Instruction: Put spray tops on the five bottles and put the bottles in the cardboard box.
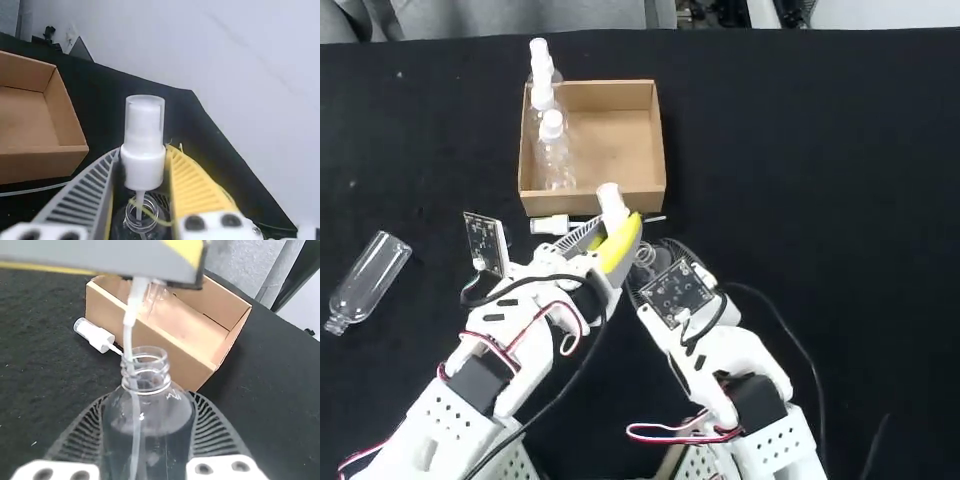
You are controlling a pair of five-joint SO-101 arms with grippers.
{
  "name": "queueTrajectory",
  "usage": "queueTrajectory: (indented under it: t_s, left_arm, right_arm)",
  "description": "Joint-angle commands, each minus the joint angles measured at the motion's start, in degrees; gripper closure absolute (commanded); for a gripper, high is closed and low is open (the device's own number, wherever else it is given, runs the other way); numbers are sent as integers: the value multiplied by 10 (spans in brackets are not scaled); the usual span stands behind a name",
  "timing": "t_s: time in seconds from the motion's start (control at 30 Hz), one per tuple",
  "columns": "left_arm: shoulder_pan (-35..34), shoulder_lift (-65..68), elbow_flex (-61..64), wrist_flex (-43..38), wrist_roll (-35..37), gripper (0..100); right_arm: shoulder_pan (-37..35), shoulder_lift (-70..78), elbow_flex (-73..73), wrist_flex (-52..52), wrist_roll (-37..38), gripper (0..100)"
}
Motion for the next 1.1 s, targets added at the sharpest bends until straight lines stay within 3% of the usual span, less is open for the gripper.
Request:
queueTrajectory:
  t_s: [0.0,0.23,0.6,0.87,1.07]
  left_arm:
    - [4,-7,-12,-10,-3,965]
    - [-15,-7,-10,-8,59,769]
    - [-24,-19,-18,-8,63,784]
    - [-102,-150,-7,11,123,784]
    - [-107,-219,-7,55,122,784]
  right_arm:
    - [-4,-56,-6,-19,1,945]
    - [-4,-56,-7,-19,1,945]
    - [-4,-56,-3,-29,1,945]
    - [-4,-56,-3,-31,1,945]
    - [-4,-56,-3,-30,-7,945]
